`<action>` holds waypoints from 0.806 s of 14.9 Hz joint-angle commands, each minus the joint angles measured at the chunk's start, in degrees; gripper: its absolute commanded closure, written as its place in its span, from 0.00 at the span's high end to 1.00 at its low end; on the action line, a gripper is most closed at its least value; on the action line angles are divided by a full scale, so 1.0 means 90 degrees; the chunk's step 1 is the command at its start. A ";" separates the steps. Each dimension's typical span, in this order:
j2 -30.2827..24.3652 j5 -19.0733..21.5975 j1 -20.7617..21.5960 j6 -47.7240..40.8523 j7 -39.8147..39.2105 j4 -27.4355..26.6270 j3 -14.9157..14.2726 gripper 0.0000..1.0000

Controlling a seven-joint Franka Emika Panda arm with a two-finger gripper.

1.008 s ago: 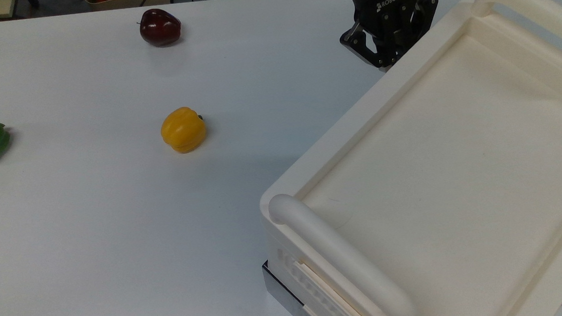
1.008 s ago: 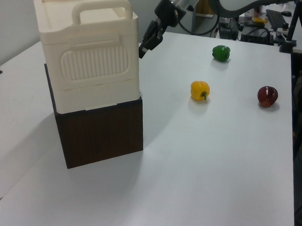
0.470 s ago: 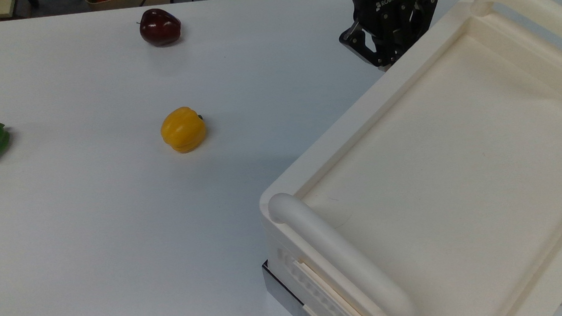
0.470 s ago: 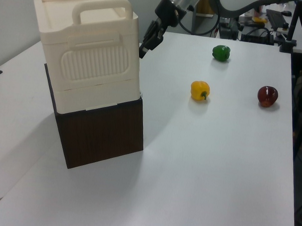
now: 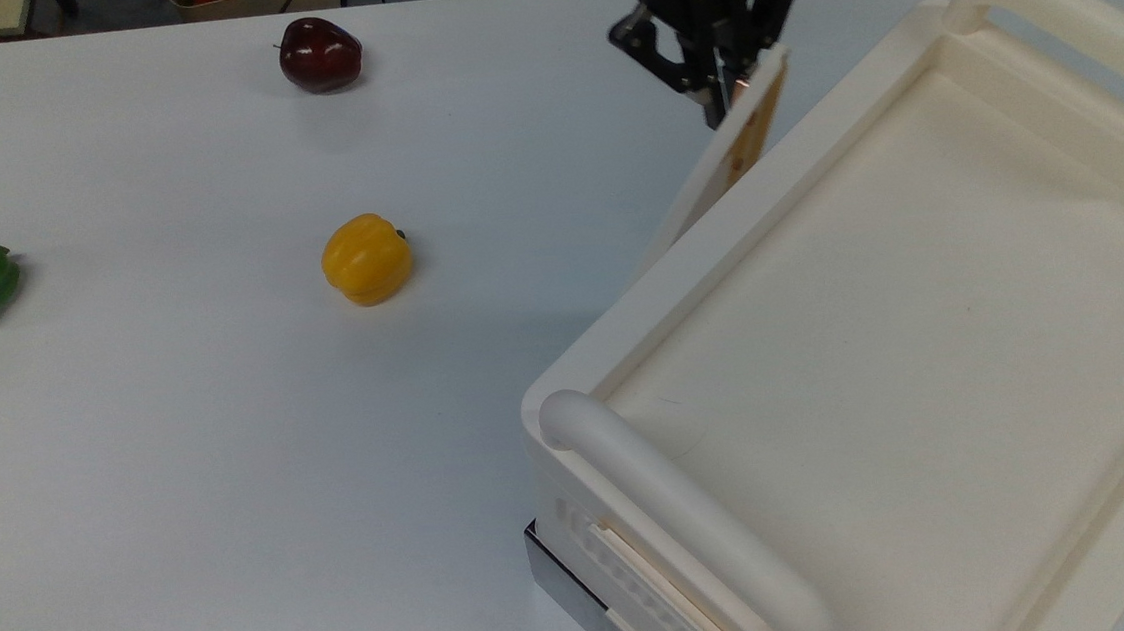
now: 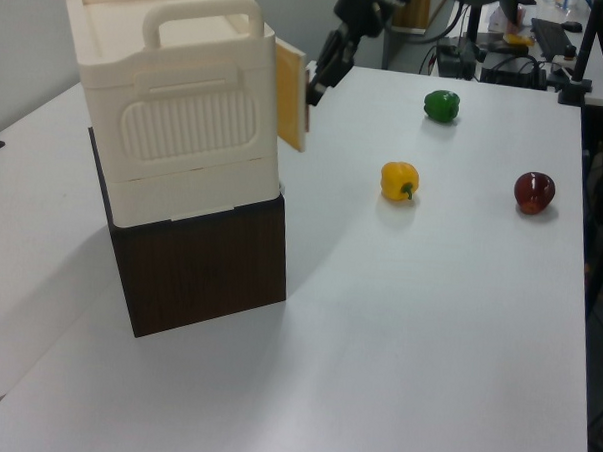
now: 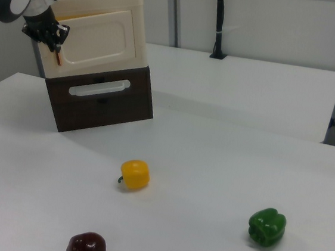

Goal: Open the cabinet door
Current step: 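Pull the gripped door outward, swinging it open on its hinge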

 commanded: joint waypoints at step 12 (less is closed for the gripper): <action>-0.0823 -0.0626 -0.2041 -0.2808 0.0348 -0.0299 -0.0207 0.91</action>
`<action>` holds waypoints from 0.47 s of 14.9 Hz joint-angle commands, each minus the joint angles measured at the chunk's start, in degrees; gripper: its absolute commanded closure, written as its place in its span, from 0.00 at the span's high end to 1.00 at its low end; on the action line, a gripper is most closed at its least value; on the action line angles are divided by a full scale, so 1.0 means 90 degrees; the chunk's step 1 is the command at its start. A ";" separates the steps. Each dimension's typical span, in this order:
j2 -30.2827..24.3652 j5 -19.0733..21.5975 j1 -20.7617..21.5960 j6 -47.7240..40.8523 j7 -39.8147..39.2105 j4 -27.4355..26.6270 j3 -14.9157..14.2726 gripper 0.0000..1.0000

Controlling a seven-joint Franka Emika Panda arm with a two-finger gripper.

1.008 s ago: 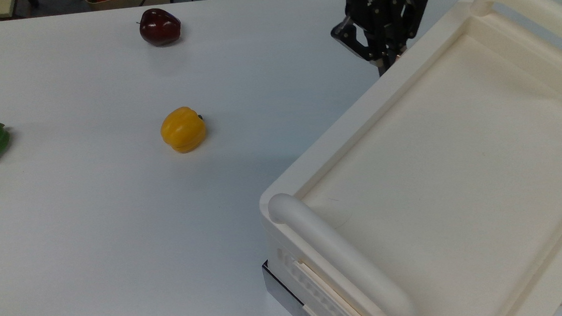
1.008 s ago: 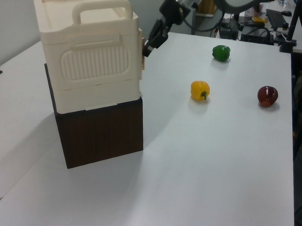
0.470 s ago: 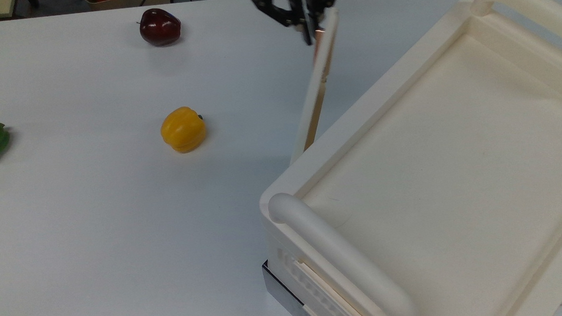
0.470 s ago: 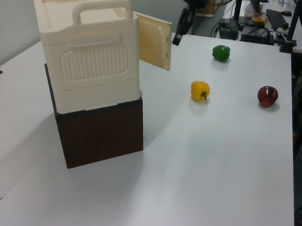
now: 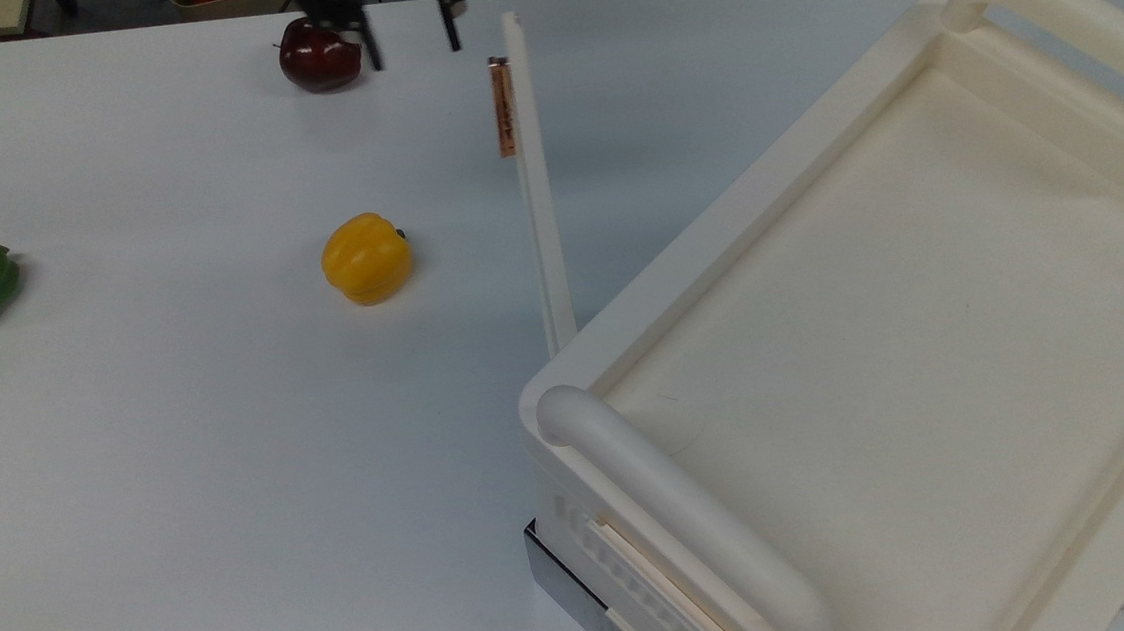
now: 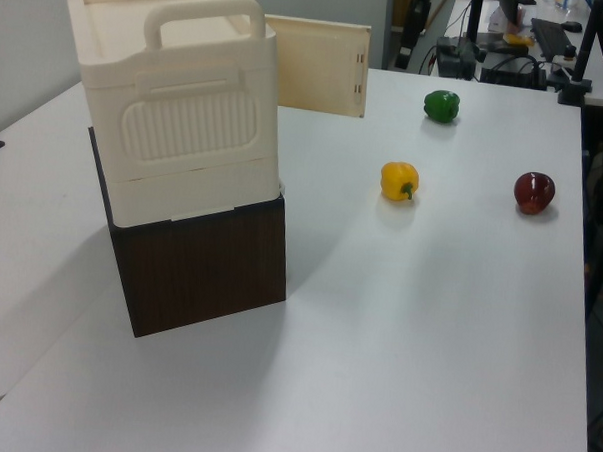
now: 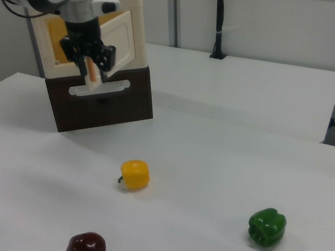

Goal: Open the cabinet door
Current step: 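Pull the gripped door outward, swinging it open on its hinge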

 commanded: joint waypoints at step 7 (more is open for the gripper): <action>-0.0147 -0.0331 -0.0607 -0.0877 0.0904 -0.0105 -0.0035 1.00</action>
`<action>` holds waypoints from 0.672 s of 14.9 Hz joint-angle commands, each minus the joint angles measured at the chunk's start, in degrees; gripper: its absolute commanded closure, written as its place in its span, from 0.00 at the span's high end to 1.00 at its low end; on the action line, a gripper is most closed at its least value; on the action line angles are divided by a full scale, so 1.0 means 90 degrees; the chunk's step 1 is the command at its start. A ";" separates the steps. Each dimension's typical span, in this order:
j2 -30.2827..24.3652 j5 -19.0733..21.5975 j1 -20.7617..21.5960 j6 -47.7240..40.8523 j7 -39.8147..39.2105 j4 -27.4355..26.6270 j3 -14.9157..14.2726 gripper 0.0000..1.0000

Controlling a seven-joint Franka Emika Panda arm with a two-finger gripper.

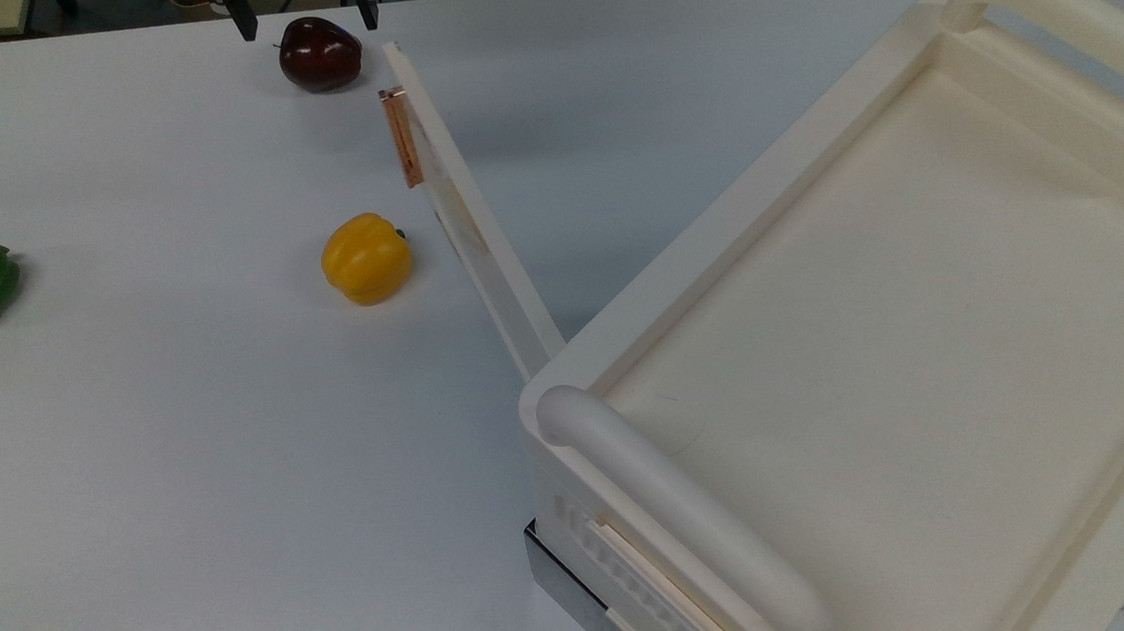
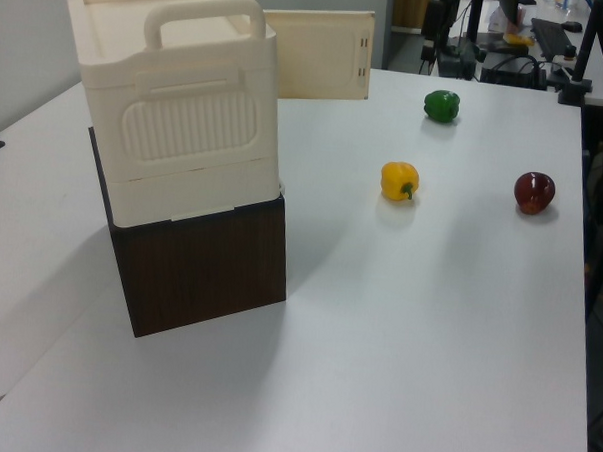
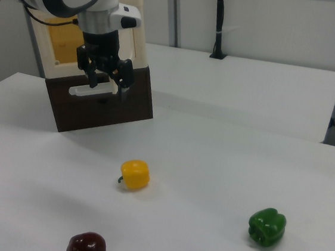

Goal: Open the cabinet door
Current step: 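Pull the gripped door outward, swinging it open on its hinge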

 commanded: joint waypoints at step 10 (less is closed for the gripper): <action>-0.0033 -0.0607 -0.0086 -0.0126 0.0437 -0.0082 0.0017 1.00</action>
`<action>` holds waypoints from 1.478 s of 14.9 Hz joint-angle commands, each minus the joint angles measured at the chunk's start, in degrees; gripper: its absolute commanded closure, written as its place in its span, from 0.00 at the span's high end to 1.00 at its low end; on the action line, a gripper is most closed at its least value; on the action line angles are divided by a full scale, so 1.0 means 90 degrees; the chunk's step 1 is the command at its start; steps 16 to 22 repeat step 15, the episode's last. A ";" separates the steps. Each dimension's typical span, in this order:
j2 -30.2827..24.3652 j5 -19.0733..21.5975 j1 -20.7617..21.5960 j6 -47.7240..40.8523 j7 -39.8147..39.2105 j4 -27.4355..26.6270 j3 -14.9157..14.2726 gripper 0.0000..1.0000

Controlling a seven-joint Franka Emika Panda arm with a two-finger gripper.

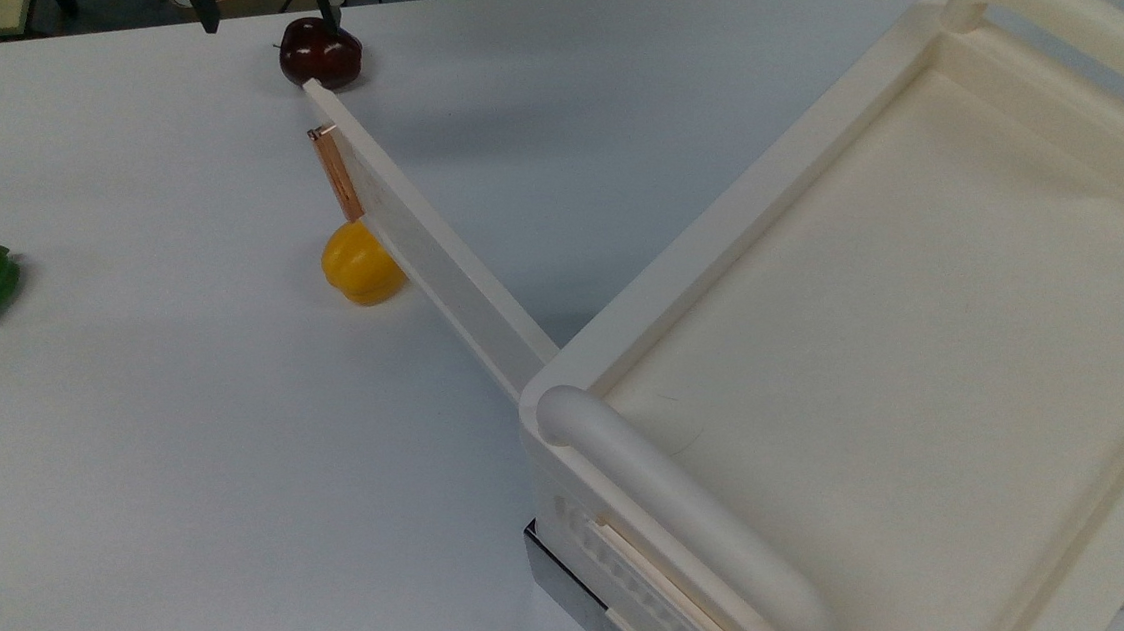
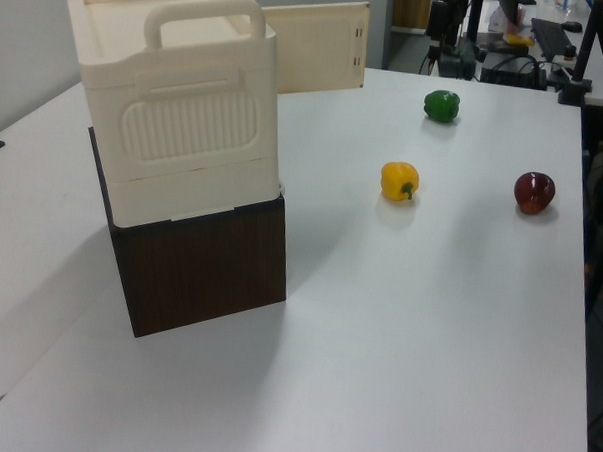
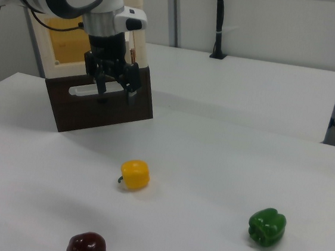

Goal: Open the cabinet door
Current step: 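Pull the gripped door outward, swinging it open on its hinge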

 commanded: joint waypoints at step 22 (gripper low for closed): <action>-0.0096 -0.0109 -0.0027 -0.0172 0.0213 -0.0055 -0.0026 1.00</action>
